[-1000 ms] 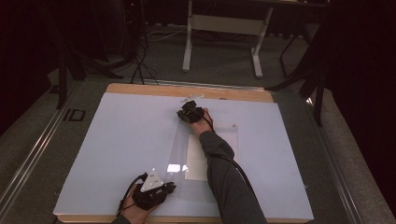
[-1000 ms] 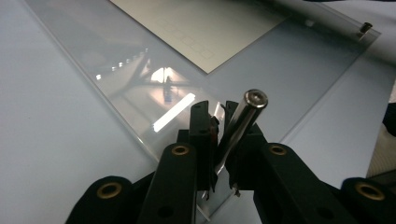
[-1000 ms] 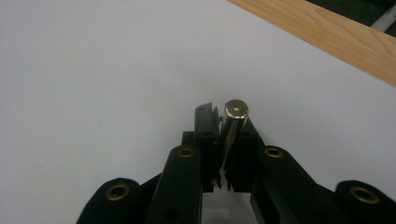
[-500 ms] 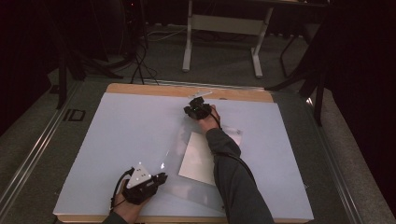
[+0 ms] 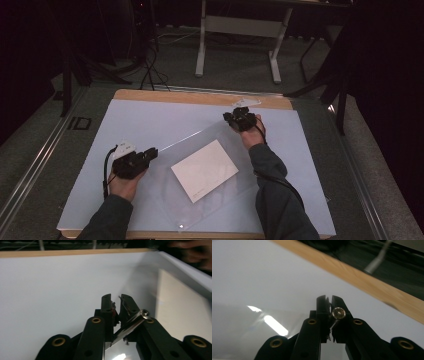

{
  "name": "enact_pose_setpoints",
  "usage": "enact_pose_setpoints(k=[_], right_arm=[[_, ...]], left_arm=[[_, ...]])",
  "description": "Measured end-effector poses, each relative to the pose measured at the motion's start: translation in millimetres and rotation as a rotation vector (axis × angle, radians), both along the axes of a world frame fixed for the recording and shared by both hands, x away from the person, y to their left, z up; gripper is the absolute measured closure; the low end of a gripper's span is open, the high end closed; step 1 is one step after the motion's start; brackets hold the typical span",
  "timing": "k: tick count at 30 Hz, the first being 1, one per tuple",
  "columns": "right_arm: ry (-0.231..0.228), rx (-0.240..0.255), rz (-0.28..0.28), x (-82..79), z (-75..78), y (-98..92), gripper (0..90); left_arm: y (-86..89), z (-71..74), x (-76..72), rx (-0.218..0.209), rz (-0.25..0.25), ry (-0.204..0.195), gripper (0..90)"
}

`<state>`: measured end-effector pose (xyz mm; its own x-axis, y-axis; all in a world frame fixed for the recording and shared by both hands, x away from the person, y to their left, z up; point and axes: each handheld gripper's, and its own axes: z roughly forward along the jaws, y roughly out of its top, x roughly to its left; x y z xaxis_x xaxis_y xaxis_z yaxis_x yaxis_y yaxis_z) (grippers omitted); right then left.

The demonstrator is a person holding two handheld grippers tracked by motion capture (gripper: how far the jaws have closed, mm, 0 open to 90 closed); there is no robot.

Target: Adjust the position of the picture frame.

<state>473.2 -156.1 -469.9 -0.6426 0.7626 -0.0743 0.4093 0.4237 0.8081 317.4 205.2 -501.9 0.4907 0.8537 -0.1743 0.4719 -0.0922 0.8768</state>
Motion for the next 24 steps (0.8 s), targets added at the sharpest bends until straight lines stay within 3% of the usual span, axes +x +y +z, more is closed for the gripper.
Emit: enact_pose_setpoints(k=[1, 3, 6, 13, 17, 24], right_arm=[[0.014, 0.021, -0.013, -3.7, -0.5, -7.4, 85.4], [0.045, 0.017, -0.019, -9.3, -4.4, -20.9, 85.3], [0.081, 0.021, -0.058, -18.1, -14.1, -35.3, 85.0], [0.100, 0.022, -0.071, -39.3, -20.8, -49.5, 84.6], [0.106, 0.012, -0.089, -38.8, -27.5, -51.1, 84.8], [0.135, 0.027, -0.116, -32.2, -39.3, -58.1, 84.8]], left_arm=[[0.5, -0.5, 8.5, 0.011, -0.017, -0.005, 83.1], [-1.8, -2.1, 26.8, 0.028, -0.044, 0.031, 83.9], [-6.9, -1.8, 48.3, 0.053, -0.049, 0.048, 84.3], [-11.6, -2.4, 89.5, 0.062, -0.008, 0.111, 84.8], [-16.7, -8.8, 102.6, 0.062, 0.015, 0.143, 85.0], [-24.7, -17.6, 111.1, 0.057, 0.025, 0.175, 85.1]])
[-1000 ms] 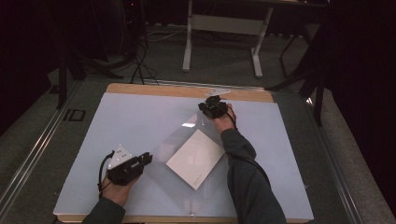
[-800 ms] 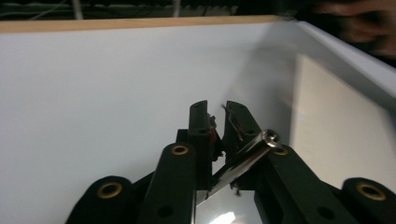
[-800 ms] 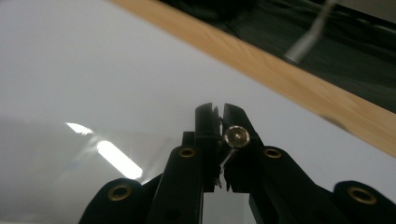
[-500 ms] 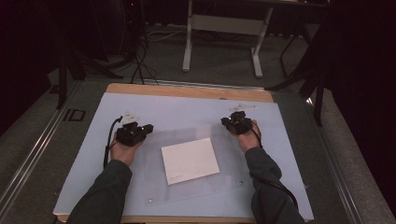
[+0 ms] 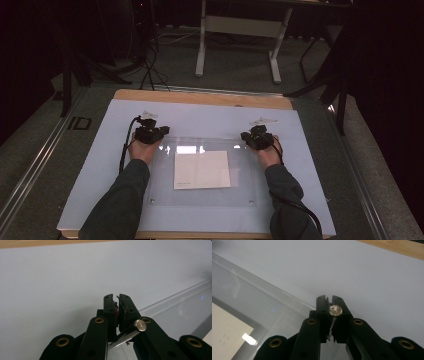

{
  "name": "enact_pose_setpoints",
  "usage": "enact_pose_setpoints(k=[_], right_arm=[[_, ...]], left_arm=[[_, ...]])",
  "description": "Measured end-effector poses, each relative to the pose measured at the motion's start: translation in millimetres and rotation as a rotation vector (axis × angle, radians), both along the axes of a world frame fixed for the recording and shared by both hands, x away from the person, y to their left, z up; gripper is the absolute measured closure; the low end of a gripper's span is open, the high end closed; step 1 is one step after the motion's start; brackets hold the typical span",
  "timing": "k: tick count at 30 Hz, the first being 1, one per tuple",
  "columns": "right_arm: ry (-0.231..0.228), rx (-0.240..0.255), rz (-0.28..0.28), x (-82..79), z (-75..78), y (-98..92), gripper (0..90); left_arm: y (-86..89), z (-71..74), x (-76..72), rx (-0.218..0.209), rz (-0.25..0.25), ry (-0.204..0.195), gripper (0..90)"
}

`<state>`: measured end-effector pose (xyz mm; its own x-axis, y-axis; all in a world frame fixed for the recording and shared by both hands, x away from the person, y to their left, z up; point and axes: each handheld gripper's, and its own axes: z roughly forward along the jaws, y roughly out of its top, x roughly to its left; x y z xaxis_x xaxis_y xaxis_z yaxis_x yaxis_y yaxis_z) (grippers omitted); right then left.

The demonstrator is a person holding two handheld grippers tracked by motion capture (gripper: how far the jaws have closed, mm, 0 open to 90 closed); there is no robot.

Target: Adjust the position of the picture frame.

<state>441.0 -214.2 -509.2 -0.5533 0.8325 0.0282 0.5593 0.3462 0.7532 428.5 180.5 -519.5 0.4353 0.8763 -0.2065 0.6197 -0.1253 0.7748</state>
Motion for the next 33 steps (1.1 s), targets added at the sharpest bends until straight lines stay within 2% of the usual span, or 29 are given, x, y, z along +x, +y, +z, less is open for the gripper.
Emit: enact_pose_setpoints(k=[10, 13, 17, 26, 28, 33], right_arm=[[0.014, 0.011, -0.026, 6.4, -7.4, -5.3, 84.8], [0.019, 0.012, -0.030, 6.0, -12.1, -6.5, 84.8], [0.017, 0.032, -0.026, 6.1, -17.3, -8.7, 84.6], [0.015, 0.028, 0.000, 9.1, -17.4, -8.9, 84.4], [0.013, 0.027, 0.002, 8.9, -17.5, -9.1, 84.3], [0.017, 0.039, 0.010, 9.1, -17.5, -10.9, 81.6]], left_arm=[[-7.0, -4.5, 8.5, 0.010, 0.008, 0.025, 85.3], [-9.1, -10.1, 11.1, 0.018, 0.009, 0.041, 85.3], [-9.2, -10.9, 10.9, 0.017, 0.010, 0.037, 85.2], [-9.2, -11.1, 9.7, 0.020, 0.018, 0.036, 84.6], [-7.4, -11.4, 9.0, 0.018, 0.007, 0.034, 82.9], [0.4, -10.2, 2.8, 0.005, 0.000, 0.015, 68.6]])
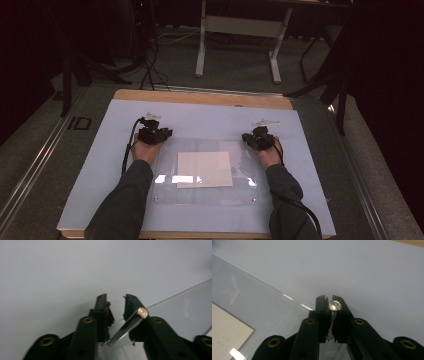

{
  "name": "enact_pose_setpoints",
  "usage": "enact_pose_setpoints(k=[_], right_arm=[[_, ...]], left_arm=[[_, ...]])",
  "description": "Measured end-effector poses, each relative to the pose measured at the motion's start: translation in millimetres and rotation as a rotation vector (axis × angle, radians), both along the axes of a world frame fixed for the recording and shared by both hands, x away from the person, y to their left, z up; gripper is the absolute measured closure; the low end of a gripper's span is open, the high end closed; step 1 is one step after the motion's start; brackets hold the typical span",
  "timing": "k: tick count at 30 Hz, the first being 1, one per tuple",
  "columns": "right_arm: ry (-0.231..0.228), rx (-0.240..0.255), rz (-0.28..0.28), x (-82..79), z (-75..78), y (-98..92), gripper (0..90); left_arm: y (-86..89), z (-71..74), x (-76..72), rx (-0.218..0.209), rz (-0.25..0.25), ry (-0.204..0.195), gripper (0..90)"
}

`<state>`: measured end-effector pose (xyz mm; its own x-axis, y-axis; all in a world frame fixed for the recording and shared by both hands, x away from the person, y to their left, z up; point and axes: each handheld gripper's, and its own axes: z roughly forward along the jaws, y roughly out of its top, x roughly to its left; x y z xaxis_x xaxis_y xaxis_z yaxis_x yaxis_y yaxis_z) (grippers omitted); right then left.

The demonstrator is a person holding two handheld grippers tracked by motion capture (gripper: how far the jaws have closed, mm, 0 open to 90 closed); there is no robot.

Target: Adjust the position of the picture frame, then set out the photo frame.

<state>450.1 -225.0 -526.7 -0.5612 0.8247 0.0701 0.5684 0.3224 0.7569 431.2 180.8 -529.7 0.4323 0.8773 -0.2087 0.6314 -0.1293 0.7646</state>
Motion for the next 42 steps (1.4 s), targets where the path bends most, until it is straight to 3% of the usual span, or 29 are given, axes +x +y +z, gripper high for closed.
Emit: enact_pose_setpoints(k=[5, 8, 15, 17, 22, 27, 29, 34, 37, 42], right_arm=[[-0.009, -0.006, 0.007, -4.9, 2.6, -3.1, 66.7], [-0.020, -0.004, 0.011, -8.8, 5.4, -5.7, 58.9], [-0.071, 0.022, 0.024, -16.6, 10.3, -13.9, 55.6], [-0.081, 0.028, 0.027, -17.8, 11.0, -15.3, 56.3], [-0.107, 0.039, 0.020, -19.8, 11.6, -17.4, 67.9], [-0.143, 0.059, 0.024, -22.5, 11.6, -16.7, 84.1], [-0.157, 0.049, 0.014, -24.0, 10.7, -14.4, 84.6], [-0.160, 0.066, 0.011, -24.3, 9.0, -15.6, 84.9], [-0.160, 0.074, 0.013, -24.0, 8.4, -16.4, 85.0], [-0.159, 0.077, 0.015, -23.8, 8.1, -16.9, 85.0]], left_arm=[[6.1, 4.2, -10.9, -0.007, -0.007, -0.035, 60.7], [9.8, 6.9, -16.9, -0.007, -0.018, -0.047, 60.3], [19.5, 8.1, -28.1, -0.040, -0.002, -0.083, 59.3], [21.8, 6.8, -30.2, -0.037, -0.001, -0.088, 59.2], [24.4, 1.5, -32.7, -0.030, -0.007, -0.096, 63.6], [18.5, 4.6, -34.8, 0.000, -0.019, -0.149, 72.1], [16.7, 6.4, -34.9, -0.008, -0.015, -0.170, 76.2], [14.0, 7.3, -31.7, -0.018, -0.023, -0.183, 78.6], [12.7, 6.9, -29.8, -0.045, -0.019, -0.188, 79.9], [11.3, 6.3, -29.3, -0.038, -0.018, -0.195, 83.2]])
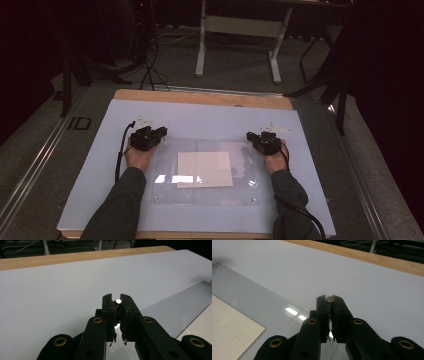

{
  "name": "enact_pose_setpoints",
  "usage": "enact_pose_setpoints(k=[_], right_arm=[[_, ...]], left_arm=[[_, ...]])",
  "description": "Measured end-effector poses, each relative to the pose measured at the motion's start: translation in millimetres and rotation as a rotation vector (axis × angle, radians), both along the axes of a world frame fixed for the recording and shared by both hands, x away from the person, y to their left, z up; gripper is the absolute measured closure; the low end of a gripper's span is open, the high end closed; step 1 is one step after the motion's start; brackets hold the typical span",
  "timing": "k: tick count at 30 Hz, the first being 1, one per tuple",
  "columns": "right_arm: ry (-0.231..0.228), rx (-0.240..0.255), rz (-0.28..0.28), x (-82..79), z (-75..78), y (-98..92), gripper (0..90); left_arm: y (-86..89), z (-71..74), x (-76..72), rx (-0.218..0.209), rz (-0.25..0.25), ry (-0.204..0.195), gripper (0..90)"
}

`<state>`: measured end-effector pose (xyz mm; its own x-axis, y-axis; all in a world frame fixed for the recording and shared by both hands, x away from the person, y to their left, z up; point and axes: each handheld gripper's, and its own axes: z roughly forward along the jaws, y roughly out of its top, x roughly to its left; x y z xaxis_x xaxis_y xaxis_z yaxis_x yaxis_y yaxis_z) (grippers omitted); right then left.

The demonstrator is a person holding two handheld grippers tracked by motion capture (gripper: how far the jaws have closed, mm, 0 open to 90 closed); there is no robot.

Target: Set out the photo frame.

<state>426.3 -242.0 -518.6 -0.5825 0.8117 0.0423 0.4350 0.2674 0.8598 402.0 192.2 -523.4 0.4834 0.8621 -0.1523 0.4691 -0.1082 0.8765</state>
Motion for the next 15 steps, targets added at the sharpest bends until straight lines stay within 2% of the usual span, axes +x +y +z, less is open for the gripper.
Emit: enact_pose_setpoints(k=[15], right_arm=[[0.012, 0.009, 0.001, 1.2, 0.0, -0.6, 85.1]], left_arm=[[1.3, -1.9, 1.6, -0.036, 0.009, 0.016, 83.4]])
